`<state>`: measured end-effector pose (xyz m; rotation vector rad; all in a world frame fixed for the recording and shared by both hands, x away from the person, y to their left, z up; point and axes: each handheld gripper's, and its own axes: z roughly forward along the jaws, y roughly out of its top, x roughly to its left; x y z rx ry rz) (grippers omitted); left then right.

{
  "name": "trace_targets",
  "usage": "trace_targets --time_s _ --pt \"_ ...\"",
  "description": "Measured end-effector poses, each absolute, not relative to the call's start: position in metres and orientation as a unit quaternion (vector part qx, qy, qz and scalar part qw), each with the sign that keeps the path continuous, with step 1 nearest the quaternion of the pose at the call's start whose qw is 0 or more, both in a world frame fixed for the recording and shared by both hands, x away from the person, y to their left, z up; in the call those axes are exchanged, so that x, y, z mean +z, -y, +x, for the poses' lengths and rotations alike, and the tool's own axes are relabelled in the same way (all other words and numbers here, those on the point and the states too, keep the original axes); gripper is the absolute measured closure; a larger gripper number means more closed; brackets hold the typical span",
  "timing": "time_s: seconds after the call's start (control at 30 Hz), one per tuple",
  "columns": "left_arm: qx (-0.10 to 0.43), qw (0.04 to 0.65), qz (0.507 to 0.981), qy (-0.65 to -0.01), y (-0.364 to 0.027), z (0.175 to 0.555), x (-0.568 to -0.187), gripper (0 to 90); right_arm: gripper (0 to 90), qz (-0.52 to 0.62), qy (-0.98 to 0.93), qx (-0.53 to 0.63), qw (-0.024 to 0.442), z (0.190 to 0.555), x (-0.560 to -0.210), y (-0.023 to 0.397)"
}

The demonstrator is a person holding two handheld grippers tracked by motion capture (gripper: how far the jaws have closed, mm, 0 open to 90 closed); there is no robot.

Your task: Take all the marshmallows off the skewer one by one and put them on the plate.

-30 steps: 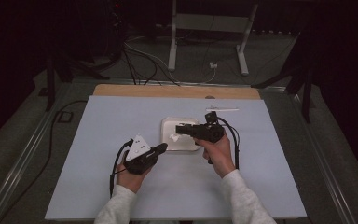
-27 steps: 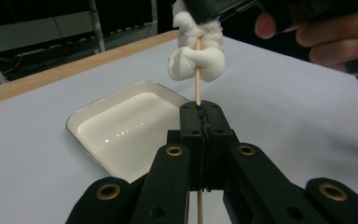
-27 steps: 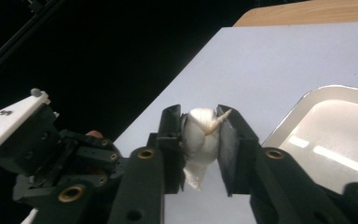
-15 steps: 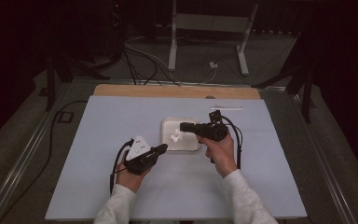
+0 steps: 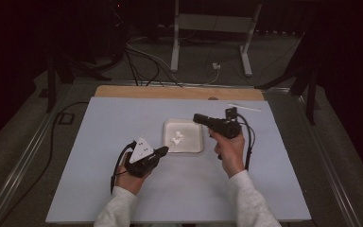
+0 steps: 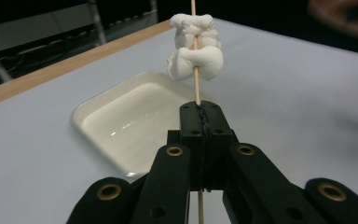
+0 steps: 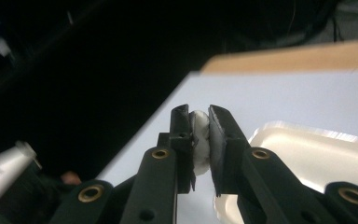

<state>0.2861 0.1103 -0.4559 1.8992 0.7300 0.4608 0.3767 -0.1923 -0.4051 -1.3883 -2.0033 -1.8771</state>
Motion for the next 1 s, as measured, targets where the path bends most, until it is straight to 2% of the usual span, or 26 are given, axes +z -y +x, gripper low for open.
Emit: trace_targets --time_s 0.17,0.33,0.87,0.97,1.0 --pt "0.187 0.509 0.78 -0.312 -0.111 0.288 -0.453 90.0 79.7 -0.444 0.691 -0.571 0.005 0.377 -0.405 0.201" --pt "0.185 0.509 0.778 -0.319 -0.112 0.288 -0.454 90.0 79.3 -0.455 0.698 -0.553 0.016 0.381 -0.427 0.197" --pt "0.176 0.513 0.768 -0.341 -0.117 0.292 -0.456 90.0 77.0 -0.472 0.759 -0.449 -0.023 0.397 -0.473 0.165" --pt "0.176 0.513 0.767 -0.342 -0.117 0.292 -0.456 90.0 74.7 -0.48 0.761 -0.436 -0.022 0.4 -0.48 0.161" --pt "0.176 0.513 0.767 -0.343 -0.117 0.292 -0.456 90.0 71.5 -0.482 0.761 -0.435 -0.022 0.4 -0.481 0.16"
